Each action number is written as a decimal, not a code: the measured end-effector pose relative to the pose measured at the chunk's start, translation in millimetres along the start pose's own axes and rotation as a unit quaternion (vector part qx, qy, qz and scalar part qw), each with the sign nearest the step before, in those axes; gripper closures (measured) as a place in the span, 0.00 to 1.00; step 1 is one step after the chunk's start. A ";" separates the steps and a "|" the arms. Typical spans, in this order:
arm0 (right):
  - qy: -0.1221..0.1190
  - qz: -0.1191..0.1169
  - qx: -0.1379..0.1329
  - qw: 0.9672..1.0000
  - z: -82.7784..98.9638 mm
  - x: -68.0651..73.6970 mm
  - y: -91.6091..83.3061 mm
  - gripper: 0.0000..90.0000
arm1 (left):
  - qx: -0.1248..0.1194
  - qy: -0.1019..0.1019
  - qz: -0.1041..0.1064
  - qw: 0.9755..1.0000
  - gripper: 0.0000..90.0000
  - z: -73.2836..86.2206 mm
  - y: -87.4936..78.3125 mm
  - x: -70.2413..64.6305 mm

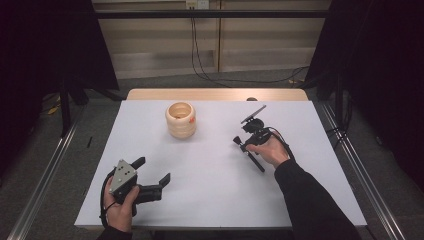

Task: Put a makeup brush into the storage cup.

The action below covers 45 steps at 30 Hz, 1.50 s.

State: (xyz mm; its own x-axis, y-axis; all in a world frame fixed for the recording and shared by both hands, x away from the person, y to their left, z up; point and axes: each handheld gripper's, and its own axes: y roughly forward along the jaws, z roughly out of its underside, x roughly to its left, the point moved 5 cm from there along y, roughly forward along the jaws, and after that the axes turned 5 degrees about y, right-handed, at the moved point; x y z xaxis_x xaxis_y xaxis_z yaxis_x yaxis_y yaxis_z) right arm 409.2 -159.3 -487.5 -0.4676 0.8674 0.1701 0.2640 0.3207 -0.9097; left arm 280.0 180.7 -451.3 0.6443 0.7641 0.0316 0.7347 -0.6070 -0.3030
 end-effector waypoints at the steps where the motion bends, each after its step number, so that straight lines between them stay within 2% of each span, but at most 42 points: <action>1: 0.004 0.004 -0.002 1.000 0.1 -0.1 -1.6 0.87 | 0.001 0.001 0.001 1.000 0.02 0.1 -0.1 0.0; 3: 0.004 0.003 -0.003 1.000 0.2 -1.1 -5.4 0.87 | -0.001 0.000 0.001 1.000 0.02 -0.2 0.1 -0.2; 4: -0.002 0.003 -0.014 1.000 -0.6 -2.2 -6.2 0.87 | 0.000 0.001 0.001 1.000 0.02 -0.1 0.2 -0.2; 5: 0.005 0.002 -0.013 1.000 -0.3 -1.5 -8.2 0.87 | 0.000 0.000 0.001 1.000 0.02 -0.1 0.2 -0.2; 6: -0.003 0.001 -0.014 1.000 -0.2 -2.7 -9.4 0.87 | 0.000 0.001 0.001 1.000 0.02 -0.1 0.2 -0.2; 19: 0.006 -0.001 -0.037 0.999 0.7 -5.2 -26.1 0.87 | 0.000 0.000 -0.001 1.000 0.02 0.0 0.4 0.3; 27: 0.008 -0.014 -0.070 0.997 2.3 -4.2 -36.7 0.87 | 0.000 -0.001 -0.002 1.000 0.02 0.3 0.4 0.8; 30: 0.004 -0.022 -0.090 0.996 3.9 -3.6 -39.5 0.87 | -0.001 -0.001 -0.001 1.000 0.02 0.2 0.5 0.5; 31: 0.011 -0.020 -0.091 0.996 5.0 -3.4 -41.1 0.87 | 0.000 -0.001 -0.002 1.000 0.02 0.2 0.4 0.7; 32: 0.003 -0.023 -0.099 0.995 5.1 -4.6 -41.5 0.87 | -0.001 -0.002 -0.002 1.000 0.02 0.1 0.4 0.6; 38: 0.009 -0.031 -0.126 0.992 7.8 -6.8 -49.0 0.87 | -0.001 -0.002 -0.005 1.000 0.01 0.2 0.0 1.3; 43: 0.004 -0.034 -0.157 0.987 8.1 -7.5 -59.2 0.87 | -0.002 -0.001 0.002 1.000 0.01 0.0 0.9 -1.1; 45: 0.002 -0.045 -0.176 0.983 8.5 -7.3 -63.4 0.87 | -0.001 0.000 0.000 1.000 0.01 -0.1 0.6 -1.0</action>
State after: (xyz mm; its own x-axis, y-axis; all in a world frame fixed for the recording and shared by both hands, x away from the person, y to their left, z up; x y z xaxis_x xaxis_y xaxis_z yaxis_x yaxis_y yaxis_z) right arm 388.7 -189.2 -434.3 -0.4991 0.8309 0.2461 0.4973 0.5072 -0.7038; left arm 279.8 179.5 -451.4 0.6444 0.7640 0.0325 0.7351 -0.6072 -0.3014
